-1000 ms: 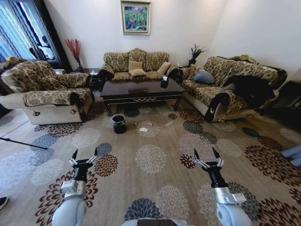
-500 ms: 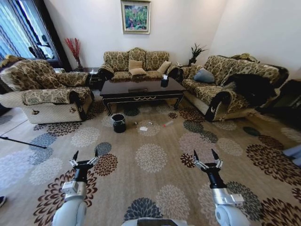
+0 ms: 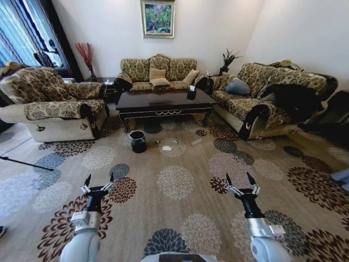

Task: Move to the front of the table and pick up the trash from the floor, then place it into the trash bin.

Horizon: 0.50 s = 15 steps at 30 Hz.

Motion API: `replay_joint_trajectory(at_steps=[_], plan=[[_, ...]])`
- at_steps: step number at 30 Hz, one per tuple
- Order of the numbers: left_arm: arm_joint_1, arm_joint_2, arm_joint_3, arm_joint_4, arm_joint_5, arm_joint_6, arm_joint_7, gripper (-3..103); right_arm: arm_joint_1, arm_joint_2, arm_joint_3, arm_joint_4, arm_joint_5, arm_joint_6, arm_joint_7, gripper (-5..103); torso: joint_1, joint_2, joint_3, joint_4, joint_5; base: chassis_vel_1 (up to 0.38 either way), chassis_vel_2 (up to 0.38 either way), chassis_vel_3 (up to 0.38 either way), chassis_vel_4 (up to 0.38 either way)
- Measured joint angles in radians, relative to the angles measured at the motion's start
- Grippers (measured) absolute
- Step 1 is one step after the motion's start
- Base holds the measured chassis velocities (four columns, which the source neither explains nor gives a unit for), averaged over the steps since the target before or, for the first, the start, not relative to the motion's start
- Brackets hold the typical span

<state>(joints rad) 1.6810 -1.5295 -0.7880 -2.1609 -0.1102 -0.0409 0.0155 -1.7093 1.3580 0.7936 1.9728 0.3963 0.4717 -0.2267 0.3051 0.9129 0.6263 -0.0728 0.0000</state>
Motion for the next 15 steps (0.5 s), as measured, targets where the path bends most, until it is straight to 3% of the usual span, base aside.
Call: replay_joint_trajectory(at_steps=[15], plan=[[-0.012,-0.002,0.006,0.031,0.043,-0.048,0.02,100,0.009,0.005,-0.001,0.006,0.01,0.003,0.013,100,-0.028,-0.063,-0.034,0.0001,0.0,0.0,0.0,0.0,0.0]])
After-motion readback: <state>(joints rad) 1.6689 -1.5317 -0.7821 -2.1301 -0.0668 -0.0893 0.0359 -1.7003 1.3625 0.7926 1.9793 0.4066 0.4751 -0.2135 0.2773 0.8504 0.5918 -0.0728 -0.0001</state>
